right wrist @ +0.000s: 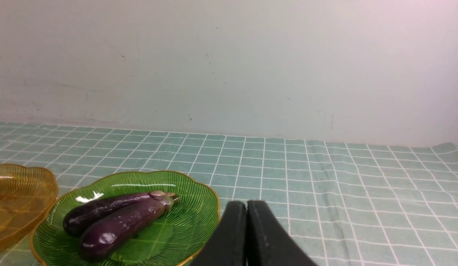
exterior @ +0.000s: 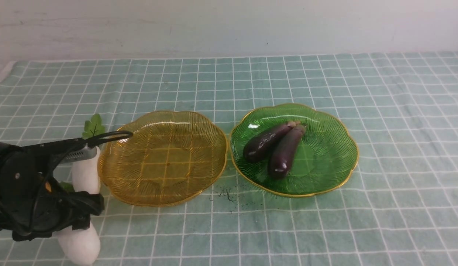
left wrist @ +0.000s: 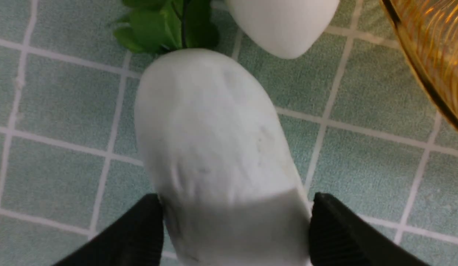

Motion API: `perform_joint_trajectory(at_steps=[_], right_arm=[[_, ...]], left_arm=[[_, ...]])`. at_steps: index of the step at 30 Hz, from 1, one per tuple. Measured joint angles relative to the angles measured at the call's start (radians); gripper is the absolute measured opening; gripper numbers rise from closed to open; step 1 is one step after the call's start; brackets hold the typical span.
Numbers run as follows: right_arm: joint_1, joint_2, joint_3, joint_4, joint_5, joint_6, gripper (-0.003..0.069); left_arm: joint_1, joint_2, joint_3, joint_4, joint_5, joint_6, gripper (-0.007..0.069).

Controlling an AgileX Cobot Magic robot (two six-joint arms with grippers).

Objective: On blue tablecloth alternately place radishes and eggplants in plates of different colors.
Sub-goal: 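Pick up the white radish and place it in the left plate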

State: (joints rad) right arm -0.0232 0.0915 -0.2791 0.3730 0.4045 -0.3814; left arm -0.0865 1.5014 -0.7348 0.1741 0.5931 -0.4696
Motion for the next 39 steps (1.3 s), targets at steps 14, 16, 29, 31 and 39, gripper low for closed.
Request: perform_joint_trajectory(at_steps=[14,16,29,31,39], right_arm=[[0.0,0.0,0.0,0.0,0.0,0.0,-0.0015],[0.0,0.0,0.0,0.0,0.0,0.0,-0.0015],[0.0,0.0,0.0,0.0,0.0,0.0,-0.0015],[0.0,0.0,0.0,0.0,0.0,0.0,-0.0015],[0.0,0.0,0.0,0.0,0.0,0.0,-0.0015]], left_arm=[[-0.007,-0.008,-0.072,0.056,0.268,0.034,0.043],[-0.007,-0.038,-0.109,0.065,0.34,0.051,0.0429],[-0.007,-0.129,-0.382,-0.257,0.366,0.291,0.0425],[-0.007,-0.089,-0.409,-0.348,0.35,0.395,0.0425],[-0.015,0.176,-0.532,-0.673,0.28,0.743,0.0424]])
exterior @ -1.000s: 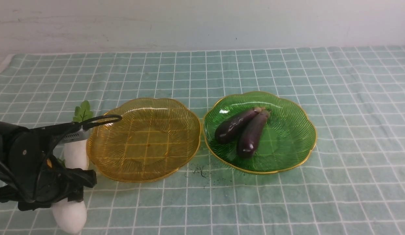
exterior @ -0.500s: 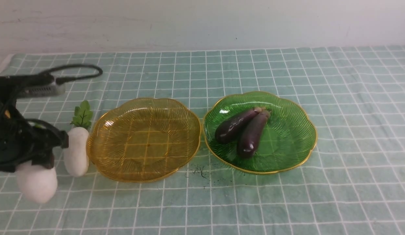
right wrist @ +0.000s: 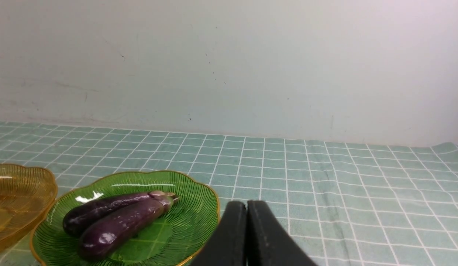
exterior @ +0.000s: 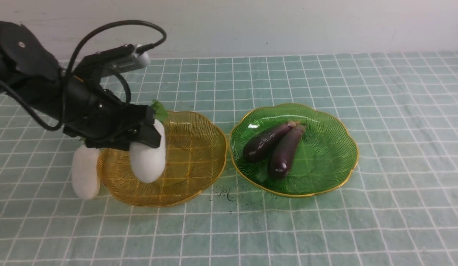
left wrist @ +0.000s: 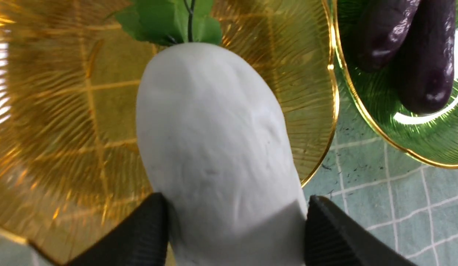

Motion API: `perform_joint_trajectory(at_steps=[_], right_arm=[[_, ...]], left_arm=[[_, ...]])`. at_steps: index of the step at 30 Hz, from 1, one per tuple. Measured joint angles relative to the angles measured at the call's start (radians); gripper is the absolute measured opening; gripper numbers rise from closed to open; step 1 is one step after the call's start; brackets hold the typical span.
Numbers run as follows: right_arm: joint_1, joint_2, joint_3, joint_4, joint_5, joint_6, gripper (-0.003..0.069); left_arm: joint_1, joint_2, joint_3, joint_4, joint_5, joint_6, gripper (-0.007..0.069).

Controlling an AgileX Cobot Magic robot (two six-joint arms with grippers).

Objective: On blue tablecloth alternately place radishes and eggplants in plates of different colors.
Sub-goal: 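Pick up the white radish and place it in the left plate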

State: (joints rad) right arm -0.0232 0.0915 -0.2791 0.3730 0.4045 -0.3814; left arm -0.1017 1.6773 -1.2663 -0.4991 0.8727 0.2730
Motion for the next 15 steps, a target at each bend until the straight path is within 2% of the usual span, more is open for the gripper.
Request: perform_joint_trajectory(at_steps=[4,9,15], right_arm=[[0.0,0.0,0.0,0.0,0.0,0.0,-0.0015],[0.0,0.0,0.0,0.0,0.0,0.0,-0.0015],[0.0,0.0,0.0,0.0,0.0,0.0,-0.0015]], left_arm=[[-0.041,0.115,-0.07,-0.035,-0.017,0.06,0.0424],[-0.082,0.2,-0.119,-0.046,-0.021,0.071,0.0425],[-0.087,0.222,-0.124,-0.044,-0.062,0.077,0.051]])
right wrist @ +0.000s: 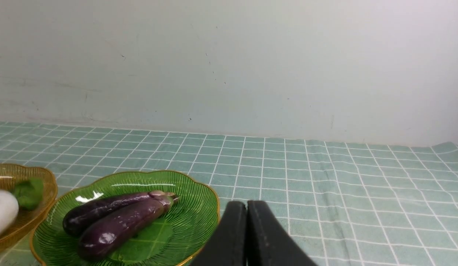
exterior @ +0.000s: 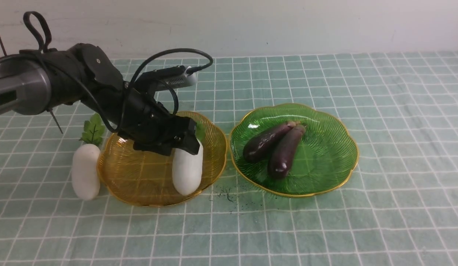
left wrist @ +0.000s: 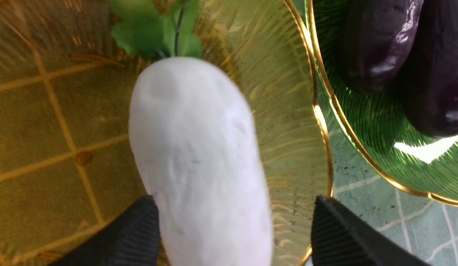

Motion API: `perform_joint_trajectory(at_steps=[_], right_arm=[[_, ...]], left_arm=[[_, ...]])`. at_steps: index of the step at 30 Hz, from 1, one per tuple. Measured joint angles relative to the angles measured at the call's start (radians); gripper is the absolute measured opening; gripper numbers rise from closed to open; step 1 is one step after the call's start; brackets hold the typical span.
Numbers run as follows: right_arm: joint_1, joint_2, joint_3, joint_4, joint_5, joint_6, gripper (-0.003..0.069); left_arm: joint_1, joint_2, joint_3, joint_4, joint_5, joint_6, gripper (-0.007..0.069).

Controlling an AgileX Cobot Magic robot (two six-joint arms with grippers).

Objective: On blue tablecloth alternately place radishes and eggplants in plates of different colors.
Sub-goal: 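Pick up the white radish and place it in the left plate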

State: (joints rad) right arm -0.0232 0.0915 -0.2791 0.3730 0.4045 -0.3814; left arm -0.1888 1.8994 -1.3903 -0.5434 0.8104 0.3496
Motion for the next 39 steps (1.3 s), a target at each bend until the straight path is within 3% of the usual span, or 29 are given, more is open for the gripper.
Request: perform_joint_trajectory(at_steps=[3,7,12,15,17,21,24,29,32,36,39], right_arm=[[0.0,0.0,0.0,0.0,0.0,0.0,-0.0015],[0.0,0.0,0.0,0.0,0.0,0.0,-0.0015],[0.0,0.0,0.0,0.0,0.0,0.004,-0.0015],[0.0,0.0,0.001,0.0,0.0,0.005,-0.0015],[0.0,0.0,0.001,0.0,0.0,0.005,-0.0015],[0.0,0.0,0.002,0.0,0.0,0.005,-0.0015],[0.0,0.0,0.002,0.0,0.0,0.005,-0.0015],[0.0,0.0,0.002,0.0,0.0,0.005,-0.0015],[0.0,0.0,0.002,0.0,0.0,0.005,-0.0015],[0.0,0.0,0.002,-0.032,0.0,0.005,-0.0015],[0.0,0.0,0.002,-0.052,0.0,0.005,-0.0015]], left_arm=[[0.0,0.0,-0.004,0.001,-0.019,0.002,0.0538],[0.0,-0.003,-0.007,0.006,-0.026,0.002,0.0507],[0.034,-0.052,-0.043,0.105,-0.011,0.001,0.0296],[0.104,-0.105,-0.079,0.214,0.021,-0.008,0.0094],[0.152,-0.124,-0.084,0.271,0.027,-0.014,0.0023],[0.239,-0.106,-0.086,0.308,0.026,-0.037,-0.0003],[0.319,-0.036,-0.086,0.315,0.018,-0.102,0.0006],[0.36,0.016,-0.086,0.319,-0.019,-0.182,0.0071],[0.37,0.032,-0.086,0.319,-0.05,-0.202,0.0155],[0.371,0.035,-0.086,0.288,-0.111,-0.207,0.0353],[0.371,0.044,-0.086,0.272,-0.132,-0.207,0.0435]])
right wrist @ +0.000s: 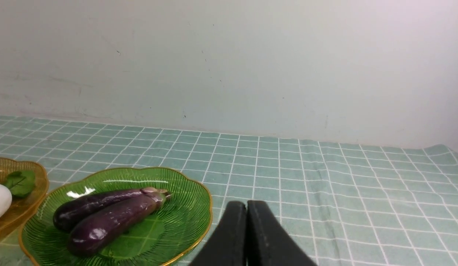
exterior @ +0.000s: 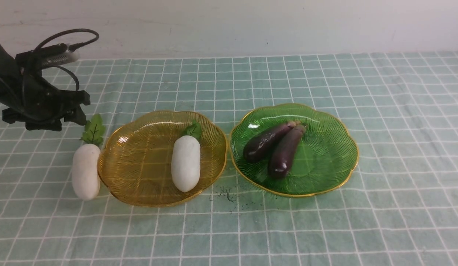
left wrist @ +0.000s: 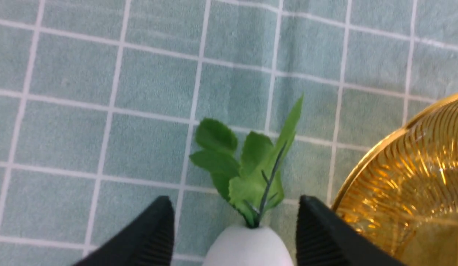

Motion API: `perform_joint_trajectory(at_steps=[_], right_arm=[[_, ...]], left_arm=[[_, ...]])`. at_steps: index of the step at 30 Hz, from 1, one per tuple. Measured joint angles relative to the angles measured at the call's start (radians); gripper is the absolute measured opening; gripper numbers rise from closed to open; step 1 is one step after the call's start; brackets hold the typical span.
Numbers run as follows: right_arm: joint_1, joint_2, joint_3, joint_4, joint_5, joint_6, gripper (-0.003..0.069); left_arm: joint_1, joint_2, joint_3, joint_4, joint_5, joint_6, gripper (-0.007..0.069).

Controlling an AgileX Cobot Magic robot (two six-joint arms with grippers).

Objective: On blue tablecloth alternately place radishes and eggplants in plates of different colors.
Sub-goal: 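Pick up the white radish and place it in the left plate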

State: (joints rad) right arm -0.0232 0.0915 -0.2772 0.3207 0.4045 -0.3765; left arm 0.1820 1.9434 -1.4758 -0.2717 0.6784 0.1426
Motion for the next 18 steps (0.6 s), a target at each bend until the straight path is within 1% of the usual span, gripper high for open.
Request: perform_joint_trajectory(at_steps=[1,2,4,11,18], right_arm=[[0.0,0.0,0.0,-0.001,0.0,0.0,-0.0015],[0.0,0.0,0.0,-0.005,0.0,0.0,-0.0015],[0.0,0.0,0.0,-0.006,0.0,0.0,-0.0015],[0.0,0.0,0.0,-0.014,0.0,0.0,-0.0015],[0.0,0.0,0.0,-0.018,0.0,0.0,-0.0015]], left_arm=[[0.0,0.001,0.0,-0.001,-0.002,0.0,0.044],[0.0,0.018,0.0,-0.01,-0.007,0.0,0.0472],[0.0,0.037,0.0,-0.014,-0.009,0.0,0.0486],[0.0,0.104,0.0,-0.033,-0.001,-0.004,0.0489],[0.0,0.111,0.0,-0.048,0.004,-0.011,0.0489]])
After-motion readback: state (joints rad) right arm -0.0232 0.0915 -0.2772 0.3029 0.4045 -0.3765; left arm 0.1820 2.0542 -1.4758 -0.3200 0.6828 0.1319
